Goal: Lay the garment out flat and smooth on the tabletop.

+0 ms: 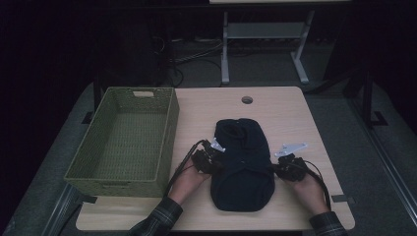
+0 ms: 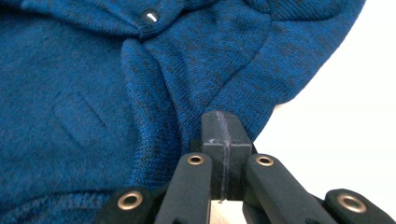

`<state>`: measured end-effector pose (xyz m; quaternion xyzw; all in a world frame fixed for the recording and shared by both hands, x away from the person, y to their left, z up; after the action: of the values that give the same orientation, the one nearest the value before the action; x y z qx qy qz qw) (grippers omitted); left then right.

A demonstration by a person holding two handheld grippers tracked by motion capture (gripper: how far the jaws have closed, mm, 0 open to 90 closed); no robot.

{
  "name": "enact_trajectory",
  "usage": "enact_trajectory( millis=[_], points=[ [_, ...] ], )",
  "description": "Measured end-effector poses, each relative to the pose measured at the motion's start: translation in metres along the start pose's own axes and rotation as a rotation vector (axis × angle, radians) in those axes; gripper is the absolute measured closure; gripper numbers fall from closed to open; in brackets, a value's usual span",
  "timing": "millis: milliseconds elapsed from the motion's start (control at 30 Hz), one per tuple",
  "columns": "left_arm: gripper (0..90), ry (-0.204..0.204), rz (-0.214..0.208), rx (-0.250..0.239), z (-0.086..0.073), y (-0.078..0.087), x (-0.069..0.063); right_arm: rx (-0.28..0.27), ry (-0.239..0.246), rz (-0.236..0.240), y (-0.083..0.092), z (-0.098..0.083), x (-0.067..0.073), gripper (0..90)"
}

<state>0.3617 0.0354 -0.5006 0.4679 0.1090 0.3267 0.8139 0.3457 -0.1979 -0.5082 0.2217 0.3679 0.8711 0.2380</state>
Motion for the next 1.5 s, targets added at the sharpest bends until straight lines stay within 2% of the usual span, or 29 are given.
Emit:
enact_trajectory(
  millis=[33, 67, 233, 300, 367, 433, 467, 500, 533, 633, 733, 800, 867, 933, 1100, 1200, 1333, 1500],
  points=[
    [80.3, 0.0, 0.0, 0.0, 0.0, 0.0, 0.0, 0.002, -0.009, -0.002, 0.002, -0.002, 0.0, 89.9],
    [80.3, -0.016, -0.024, 0.0, -0.002, 0.002, -0.007, 0.0, -0.013, -0.003, 0.004, -0.005, 0.0, 89.9],
    [80.2, -0.039, -0.038, -0.002, -0.006, 0.007, -0.021, 0.001, -0.027, -0.001, 0.009, -0.012, 0.003, 89.9],
    [80.0, -0.042, -0.038, -0.005, -0.007, 0.008, -0.022, 0.003, -0.03, 0.001, 0.01, -0.014, 0.006, 89.9],
    [77.3, -0.032, -0.058, 0.001, -0.006, 0.01, -0.023, 0.015, -0.02, 0.016, 0.015, -0.018, 0.014, 89.8],
    [77.2, -0.032, -0.055, -0.007, -0.004, 0.012, -0.021, -0.017, -0.008, 0.026, 0.02, -0.012, 0.013, 89.8],
    [77.3, -0.018, -0.054, -0.016, -0.003, 0.012, -0.021, -0.031, -0.011, 0.027, 0.023, -0.008, 0.01, 89.9],
    [77.5, -0.036, -0.05, -0.005, -0.003, 0.012, -0.02, -0.051, -0.011, 0.023, 0.025, -0.002, 0.005, 89.8],
    [77.7, -0.031, -0.045, -0.003, -0.004, 0.009, -0.022, -0.069, -0.013, 0.014, 0.026, 0.005, -0.001, 89.8],
    [78.8, -0.054, -0.033, 0.006, -0.004, 0.008, -0.023, -0.098, -0.017, -0.013, 0.023, 0.026, -0.025, 89.9],
    [80.0, -0.055, -0.031, 0.003, -0.004, 0.007, -0.023, -0.126, -0.047, -0.011, 0.011, 0.046, -0.049, 89.9],
    [80.3, -0.057, -0.029, 0.002, -0.004, 0.007, -0.023, -0.135, -0.049, -0.009, 0.002, 0.057, -0.062, 89.9],
    [80.6, -0.06, -0.029, 0.002, -0.004, 0.007, -0.023, -0.124, -0.057, -0.025, -0.009, 0.065, -0.073, 89.9],
    [80.7, -0.062, -0.028, 0.002, -0.004, 0.007, -0.023, -0.116, -0.065, -0.021, -0.017, 0.07, -0.08, 89.9],
    [82.2, -0.072, -0.02, 0.001, -0.005, 0.007, -0.023, -0.038, -0.067, -0.067, -0.034, 0.071, -0.093, 90.0],
    [83.0, -0.07, -0.021, -0.001, -0.005, 0.007, -0.023, -0.047, -0.081, -0.058, -0.035, 0.069, -0.097, 90.0],
    [84.9, -0.069, -0.023, -0.001, -0.005, 0.007, -0.024, -0.003, -0.062, -0.115, -0.032, 0.069, -0.099, 90.0],
    [85.1, -0.069, -0.022, 0.003, -0.005, 0.007, -0.024, 0.009, -0.063, -0.136, -0.032, 0.069, -0.099, 90.0]
  ],
)
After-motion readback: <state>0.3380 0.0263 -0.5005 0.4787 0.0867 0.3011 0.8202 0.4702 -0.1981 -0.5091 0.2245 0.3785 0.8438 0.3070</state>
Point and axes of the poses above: each handheld gripper's, and its own axes: y roughly backward along the jaws, z roughly out of its top, x roughly to its left, the point moved 6 cm from there along -y, roughly forward along the jaws, and after that the axes turned 14 degrees about z, right-handed, at the moved point
